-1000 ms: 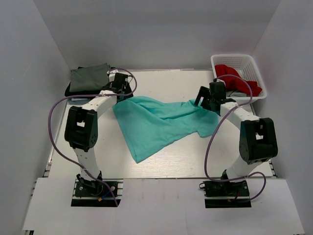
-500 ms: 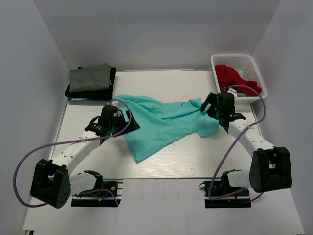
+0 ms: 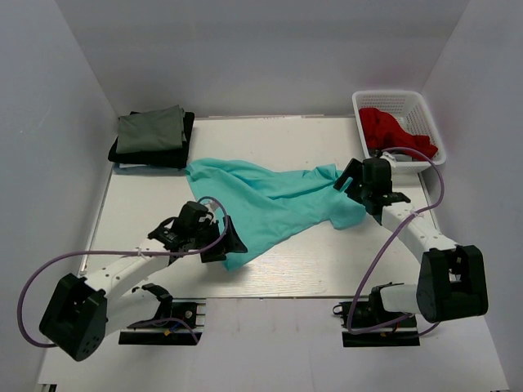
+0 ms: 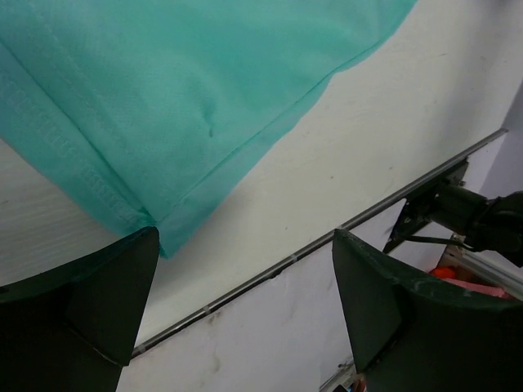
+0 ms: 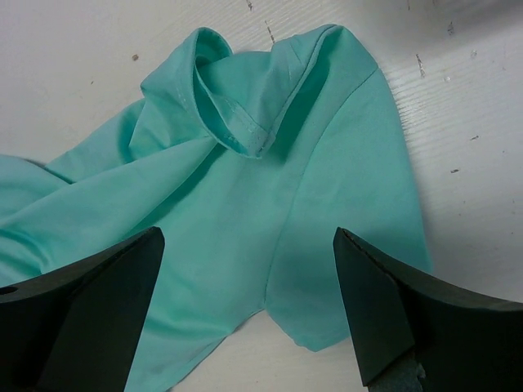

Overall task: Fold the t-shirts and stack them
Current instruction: Flatten out the tshirt

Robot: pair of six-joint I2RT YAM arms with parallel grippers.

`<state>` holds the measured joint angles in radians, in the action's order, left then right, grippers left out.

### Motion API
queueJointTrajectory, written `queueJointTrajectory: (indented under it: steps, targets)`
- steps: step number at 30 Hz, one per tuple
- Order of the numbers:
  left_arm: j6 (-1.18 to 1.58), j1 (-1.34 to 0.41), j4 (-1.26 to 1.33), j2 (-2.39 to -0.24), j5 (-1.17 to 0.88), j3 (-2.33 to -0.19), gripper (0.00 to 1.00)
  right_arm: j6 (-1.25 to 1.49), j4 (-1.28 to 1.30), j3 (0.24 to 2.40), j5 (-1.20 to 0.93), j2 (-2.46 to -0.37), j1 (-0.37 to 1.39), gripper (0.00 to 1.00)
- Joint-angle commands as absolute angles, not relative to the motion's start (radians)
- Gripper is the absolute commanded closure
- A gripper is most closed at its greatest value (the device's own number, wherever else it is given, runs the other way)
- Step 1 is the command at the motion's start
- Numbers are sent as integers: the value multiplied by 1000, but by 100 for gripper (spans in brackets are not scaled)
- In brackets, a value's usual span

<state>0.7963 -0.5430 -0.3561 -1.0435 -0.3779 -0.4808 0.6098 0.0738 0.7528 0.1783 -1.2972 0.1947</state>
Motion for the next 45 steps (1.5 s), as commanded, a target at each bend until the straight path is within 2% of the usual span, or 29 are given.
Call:
queueJointTrajectory:
  steps: [1,6,11,15,21,25,27,28,29,30,45]
  targets:
    - [811,-572,-366,-1083,-341,-495,4,617,55,752,192,-1256,192,10]
    - [811,-592,-410,-1094,-238,-528,4,614,60,749,201,-1238,189,10]
    - [802,-601,-364,-1140,-258,-518,7,611,55,742,203,-1236,192,10]
    - [802,-611,-295,-1175,-267,-518,15,611,57,741,196,-1252,190,10]
    - [802,-620,-314,-1175,-245,-555,32,609,54,741,179,-1269,192,10]
    - [793,-620,-314,-1186,-245,-565,48,609,54,738,173,-1281,190,10]
    - [793,-620,-304,-1199,-255,-565,68,611,57,733,173,-1282,189,10]
    - [793,-620,-304,-1212,-267,-565,85,614,67,732,179,-1287,187,10]
    - [793,-620,-304,-1212,-267,-565,95,612,78,729,184,-1287,186,10]
    - [793,-620,-304,-1212,-267,-565,100,617,84,727,186,-1285,189,10]
    - [724,-620,-423,-1071,-144,-649,100,604,445,721,362,-1175,172,10]
